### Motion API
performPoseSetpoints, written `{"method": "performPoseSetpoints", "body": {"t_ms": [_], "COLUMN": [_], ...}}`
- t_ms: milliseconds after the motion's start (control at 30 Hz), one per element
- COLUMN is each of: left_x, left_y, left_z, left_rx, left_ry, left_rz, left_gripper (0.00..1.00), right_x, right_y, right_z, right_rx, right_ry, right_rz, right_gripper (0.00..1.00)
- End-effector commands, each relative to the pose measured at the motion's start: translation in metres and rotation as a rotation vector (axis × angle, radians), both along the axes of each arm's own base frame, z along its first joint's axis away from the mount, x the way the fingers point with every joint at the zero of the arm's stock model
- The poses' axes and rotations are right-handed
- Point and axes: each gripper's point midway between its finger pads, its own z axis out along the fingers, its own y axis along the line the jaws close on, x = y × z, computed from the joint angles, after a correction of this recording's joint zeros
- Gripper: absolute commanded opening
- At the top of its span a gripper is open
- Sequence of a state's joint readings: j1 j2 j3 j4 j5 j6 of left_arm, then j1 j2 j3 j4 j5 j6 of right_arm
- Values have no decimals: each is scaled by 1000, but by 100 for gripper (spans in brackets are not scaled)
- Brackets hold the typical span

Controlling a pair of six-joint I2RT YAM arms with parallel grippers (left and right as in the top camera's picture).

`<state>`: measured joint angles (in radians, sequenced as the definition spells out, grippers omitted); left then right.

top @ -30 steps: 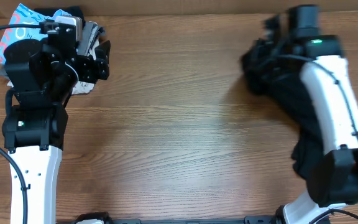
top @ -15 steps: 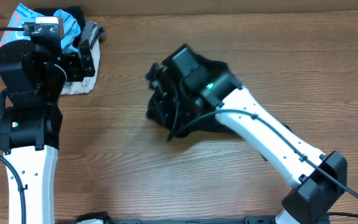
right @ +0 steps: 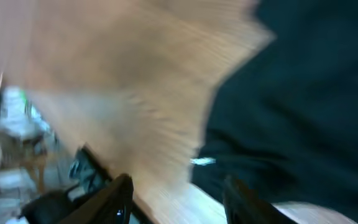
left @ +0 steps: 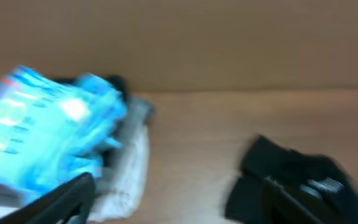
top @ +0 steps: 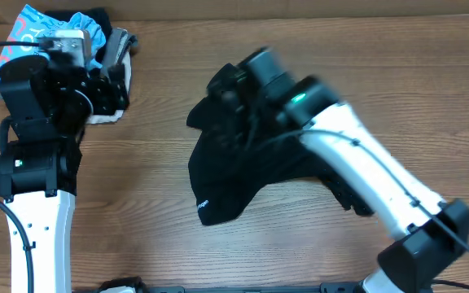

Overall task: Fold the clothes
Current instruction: 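Drag the black shirt with the right gripper to table center, then grasp the black shirt's lower edge with the left gripper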

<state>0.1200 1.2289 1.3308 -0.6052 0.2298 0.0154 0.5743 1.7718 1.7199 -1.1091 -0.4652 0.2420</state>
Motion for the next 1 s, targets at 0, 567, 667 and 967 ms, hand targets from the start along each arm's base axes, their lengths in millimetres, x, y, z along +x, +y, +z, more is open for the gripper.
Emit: {"method": "performPoseSetpoints", "body": {"t_ms": [0, 567, 667, 967], "left_x": [-13, -100, -115, -139], "left_y": [-41, -138, -156, -168], "left_z": [-3, -193, -229, -293], "left_rx": [-120, -29, 27, 260], "left_ry": [57, 980, 1122, 1320], "left_rz": [-187, -422, -470, -447], "left_gripper": [78, 95, 95, 93], "right_x": [30, 52, 52, 54], "right_y": [-58, -241, -247, -256], "right_z": [38, 37, 35, 31], "right_rx": [17, -102, -126, -176], "right_ry": [-62, -29, -31, -42], "right_rz": [-176, -505, -520, -540], "right_gripper": [50, 77, 79, 83]}}
